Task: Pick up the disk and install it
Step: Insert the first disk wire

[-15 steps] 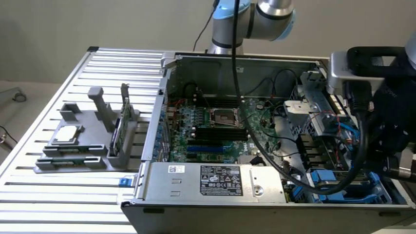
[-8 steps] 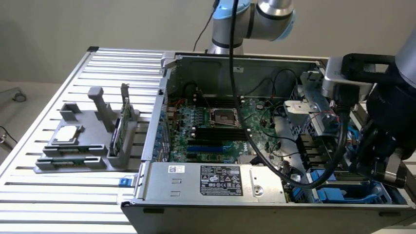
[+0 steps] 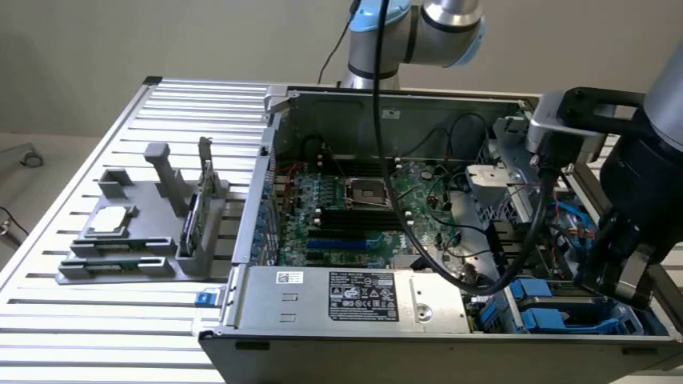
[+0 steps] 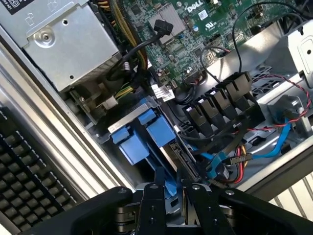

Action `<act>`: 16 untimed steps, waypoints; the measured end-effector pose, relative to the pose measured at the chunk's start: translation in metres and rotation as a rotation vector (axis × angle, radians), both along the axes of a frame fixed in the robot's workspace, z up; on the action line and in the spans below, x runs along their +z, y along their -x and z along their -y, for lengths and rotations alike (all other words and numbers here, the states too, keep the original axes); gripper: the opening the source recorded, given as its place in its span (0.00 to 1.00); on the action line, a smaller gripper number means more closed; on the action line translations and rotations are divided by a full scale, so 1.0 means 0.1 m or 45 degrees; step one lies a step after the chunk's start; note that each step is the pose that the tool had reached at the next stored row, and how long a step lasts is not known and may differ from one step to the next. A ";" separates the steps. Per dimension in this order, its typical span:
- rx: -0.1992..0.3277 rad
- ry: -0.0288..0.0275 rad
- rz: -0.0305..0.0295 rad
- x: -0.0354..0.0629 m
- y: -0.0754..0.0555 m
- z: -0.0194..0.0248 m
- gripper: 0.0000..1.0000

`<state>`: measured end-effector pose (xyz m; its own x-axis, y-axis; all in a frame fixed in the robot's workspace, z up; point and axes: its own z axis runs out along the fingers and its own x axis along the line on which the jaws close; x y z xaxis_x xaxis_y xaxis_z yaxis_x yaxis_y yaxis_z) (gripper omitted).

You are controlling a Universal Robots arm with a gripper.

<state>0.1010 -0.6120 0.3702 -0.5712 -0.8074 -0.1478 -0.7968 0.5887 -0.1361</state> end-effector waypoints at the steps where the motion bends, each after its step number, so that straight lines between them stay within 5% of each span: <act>1: -0.020 -0.0003 -0.0001 -0.001 0.00 0.000 0.24; 6: -0.107 -0.0014 -0.0059 -0.001 0.00 0.001 0.24; 10: -0.151 -0.0079 -0.0294 0.004 0.00 0.000 0.24; 16: -0.205 -0.0068 -0.0696 0.013 0.00 0.000 0.24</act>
